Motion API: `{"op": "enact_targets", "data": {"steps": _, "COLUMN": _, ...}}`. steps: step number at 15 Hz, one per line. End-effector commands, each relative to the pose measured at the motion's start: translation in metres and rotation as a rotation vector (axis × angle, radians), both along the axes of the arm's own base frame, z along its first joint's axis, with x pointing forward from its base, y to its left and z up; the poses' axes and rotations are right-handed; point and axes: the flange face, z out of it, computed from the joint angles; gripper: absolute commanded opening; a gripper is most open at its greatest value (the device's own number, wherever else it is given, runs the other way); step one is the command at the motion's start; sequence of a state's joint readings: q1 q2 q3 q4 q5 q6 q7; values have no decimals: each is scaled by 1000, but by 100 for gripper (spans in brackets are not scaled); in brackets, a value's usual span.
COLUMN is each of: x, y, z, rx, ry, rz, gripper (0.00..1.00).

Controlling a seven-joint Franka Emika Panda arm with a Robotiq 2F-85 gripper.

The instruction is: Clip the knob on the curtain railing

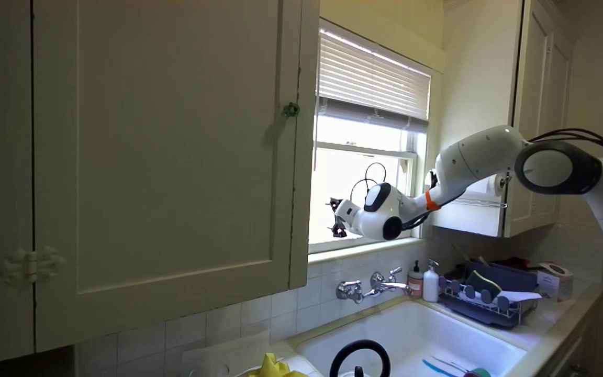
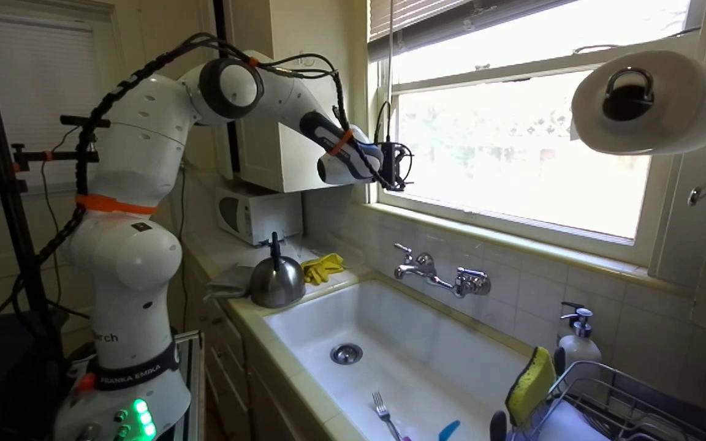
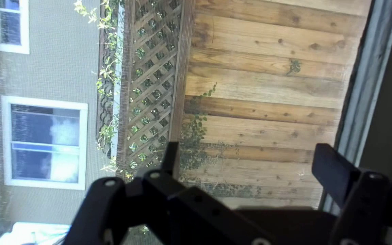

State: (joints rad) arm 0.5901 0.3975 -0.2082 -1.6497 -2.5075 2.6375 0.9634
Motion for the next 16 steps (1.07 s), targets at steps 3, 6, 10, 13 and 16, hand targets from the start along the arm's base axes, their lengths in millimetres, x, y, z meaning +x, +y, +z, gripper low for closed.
{"op": "enact_targets", "data": {"steps": 3, "x": -8, "y": -20, "z": -12, "rx": -16, "ry": 38, "rz": -21, "gripper": 100}}
{"op": "enact_targets", "data": {"steps": 6, "x": 0, "y": -23, "z": -16, "rx": -24, "ry": 36, "rz": -31, "gripper": 100}}
{"op": "enact_targets", "data": {"steps": 10, "x": 3, "y": -39, "z": -30, "rx": -101, "ry": 88, "rz": -32, "gripper": 100}}
{"op": "enact_targets", "data": {"steps": 13, "x": -4, "y": -49, "z": -50, "rx": -167, "ry": 137, "rz": -30, "gripper": 100}}
{"op": "enact_targets", "data": {"steps": 16, "x": -11, "y": -72, "z": -67, "rx": -186, "ry": 163, "rz": -69, "gripper": 100}}
